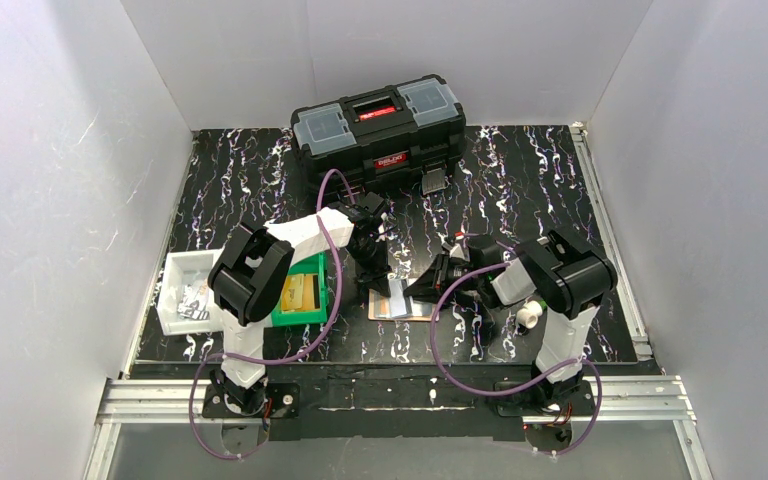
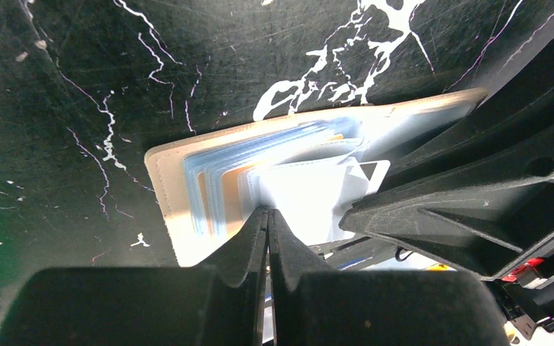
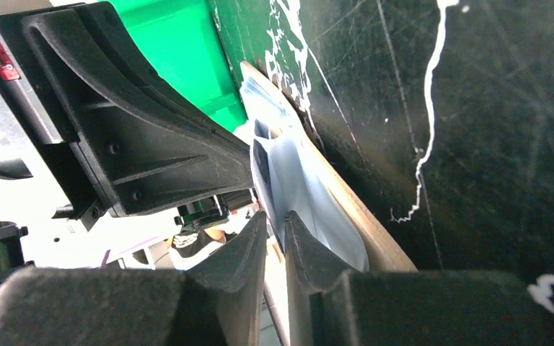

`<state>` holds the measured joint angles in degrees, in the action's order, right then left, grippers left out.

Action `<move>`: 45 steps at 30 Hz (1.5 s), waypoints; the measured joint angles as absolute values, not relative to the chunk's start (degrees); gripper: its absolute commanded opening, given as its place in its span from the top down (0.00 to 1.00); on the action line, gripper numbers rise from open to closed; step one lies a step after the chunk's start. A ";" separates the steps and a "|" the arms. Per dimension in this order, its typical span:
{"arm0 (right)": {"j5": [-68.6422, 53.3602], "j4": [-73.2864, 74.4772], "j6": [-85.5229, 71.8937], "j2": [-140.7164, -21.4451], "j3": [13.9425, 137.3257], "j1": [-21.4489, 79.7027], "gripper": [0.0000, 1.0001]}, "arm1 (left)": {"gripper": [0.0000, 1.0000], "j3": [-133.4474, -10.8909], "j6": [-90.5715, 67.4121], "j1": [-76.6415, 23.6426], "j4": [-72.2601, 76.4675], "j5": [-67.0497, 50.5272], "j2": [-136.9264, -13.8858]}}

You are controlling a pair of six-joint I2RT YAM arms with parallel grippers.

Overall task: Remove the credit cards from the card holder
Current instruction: Remove the credit card from the card holder.

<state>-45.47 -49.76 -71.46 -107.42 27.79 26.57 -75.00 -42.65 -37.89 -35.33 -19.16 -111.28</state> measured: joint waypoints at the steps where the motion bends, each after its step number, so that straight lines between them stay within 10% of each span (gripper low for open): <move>1: -45.56 -51.13 -72.10 -107.74 27.46 26.37 0.78 | 1.00 -74.98 -42.65 -37.89 -35.33 -19.16 -111.28; 14: -45.63 -57.12 -74.67 -108.81 25.58 25.41 0.99 | 1.00 -74.85 -42.92 -37.89 -35.18 -19.16 -111.28; 45: -41.34 -19.49 -54.61 -90.89 28.93 18.85 0.99 | 1.00 -77.17 -39.88 -38.50 -38.02 -16.78 -111.44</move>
